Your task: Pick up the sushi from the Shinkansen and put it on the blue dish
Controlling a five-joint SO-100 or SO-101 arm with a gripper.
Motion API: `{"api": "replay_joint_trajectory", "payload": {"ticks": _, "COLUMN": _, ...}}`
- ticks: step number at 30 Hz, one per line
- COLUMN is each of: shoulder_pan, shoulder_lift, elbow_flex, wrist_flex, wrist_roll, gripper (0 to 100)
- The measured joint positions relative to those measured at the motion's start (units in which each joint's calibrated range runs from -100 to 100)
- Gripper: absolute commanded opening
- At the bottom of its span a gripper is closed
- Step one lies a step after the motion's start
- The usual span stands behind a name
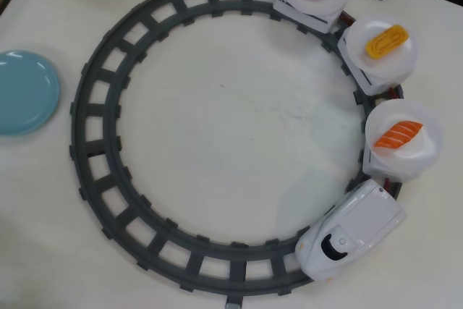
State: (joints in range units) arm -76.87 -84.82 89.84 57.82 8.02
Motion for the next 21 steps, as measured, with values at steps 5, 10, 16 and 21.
{"api": "replay_joint_trajectory", "payload": {"ticks": 5, "shoulder_pan": 0.0, "shoulder_lift": 0.0, "elbow_flex": 0.0, "wrist_flex": 0.0, "wrist_roll": 0.0, "gripper": 3}}
{"api": "replay_joint_trajectory", "payload": {"ticks": 10, "shoulder_pan": 0.0, "shoulder_lift": 0.0, "elbow_flex": 0.4, "wrist_flex": 0.0, "wrist_roll": 0.0, "gripper": 3}}
{"api": "replay_joint_trajectory", "payload": {"ticks": 16, "shoulder_pan": 0.0, "shoulder_lift": 0.0, "elbow_flex": 0.4, "wrist_flex": 0.0, "wrist_roll": 0.0, "gripper": 3}}
{"api": "replay_joint_trajectory", "payload": {"ticks": 21, "shoulder_pan": 0.0, "shoulder_lift": 0.0, "elbow_flex": 0.4, "wrist_flex": 0.0, "wrist_roll": 0.0, "gripper": 3}}
